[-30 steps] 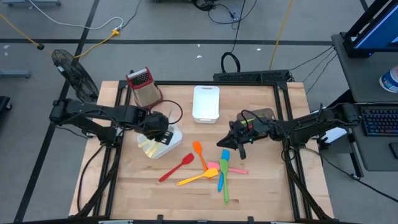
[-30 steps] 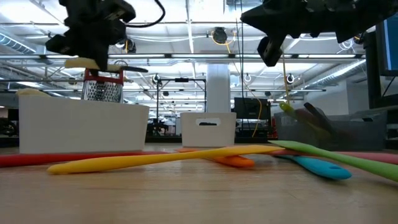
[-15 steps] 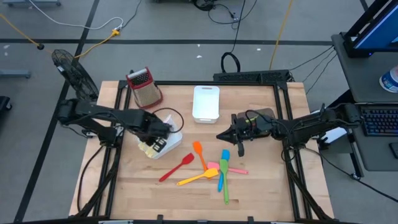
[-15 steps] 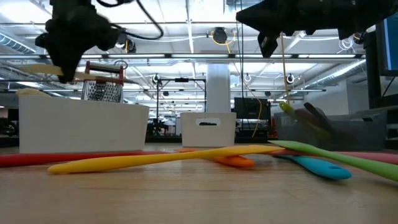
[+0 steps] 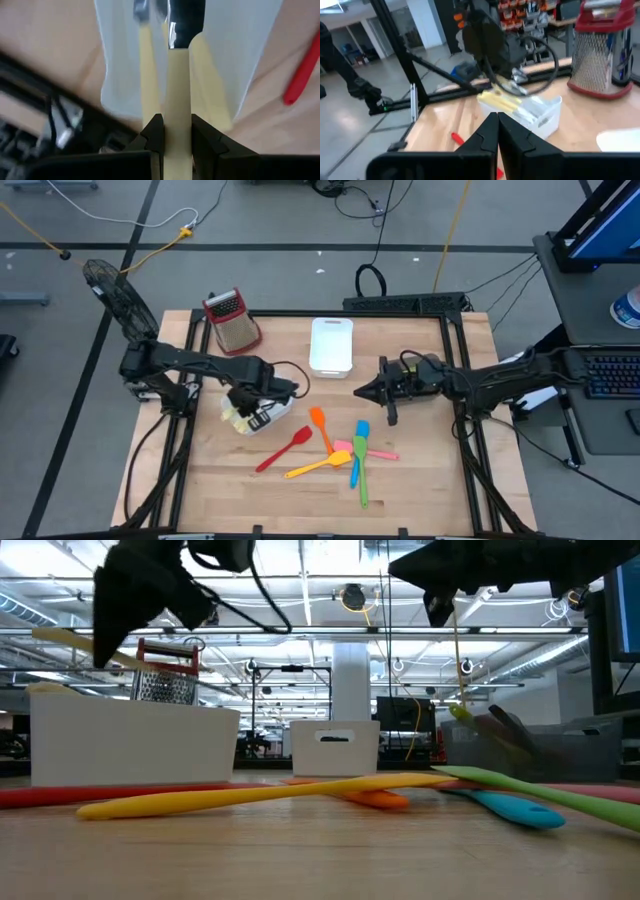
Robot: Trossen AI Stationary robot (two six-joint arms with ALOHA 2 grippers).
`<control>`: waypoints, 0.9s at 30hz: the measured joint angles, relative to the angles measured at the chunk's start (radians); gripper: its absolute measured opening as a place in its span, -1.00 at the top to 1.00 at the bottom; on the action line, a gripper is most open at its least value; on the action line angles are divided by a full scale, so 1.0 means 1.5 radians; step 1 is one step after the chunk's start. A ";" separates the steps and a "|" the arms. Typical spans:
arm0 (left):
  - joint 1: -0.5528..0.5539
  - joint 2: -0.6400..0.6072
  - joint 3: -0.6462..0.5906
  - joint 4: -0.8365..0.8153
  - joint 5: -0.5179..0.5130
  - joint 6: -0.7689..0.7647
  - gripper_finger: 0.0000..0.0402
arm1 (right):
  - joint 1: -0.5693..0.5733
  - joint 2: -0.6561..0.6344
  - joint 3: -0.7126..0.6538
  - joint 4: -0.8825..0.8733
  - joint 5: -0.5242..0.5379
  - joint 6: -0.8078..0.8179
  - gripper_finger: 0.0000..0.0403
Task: Pick & Place Kitchen Items
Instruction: Put the white table knife into the bottom white bin
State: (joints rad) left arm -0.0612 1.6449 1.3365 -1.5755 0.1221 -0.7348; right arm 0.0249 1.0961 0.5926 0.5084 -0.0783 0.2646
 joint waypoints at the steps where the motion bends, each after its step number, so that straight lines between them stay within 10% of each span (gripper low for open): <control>1: 0.001 0.002 0.000 -0.003 0.005 -0.002 0.74 | 0.000 -0.004 0.000 -0.010 0.000 0.000 1.00; 27: 0.011 0.003 -0.093 0.002 0.114 -0.059 0.74 | 0.001 -0.038 0.000 -0.082 -0.003 -0.015 1.00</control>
State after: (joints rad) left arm -0.0454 1.6493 1.1964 -1.5720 0.2935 -0.8230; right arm 0.0269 1.0397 0.5926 0.3859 -0.0826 0.2417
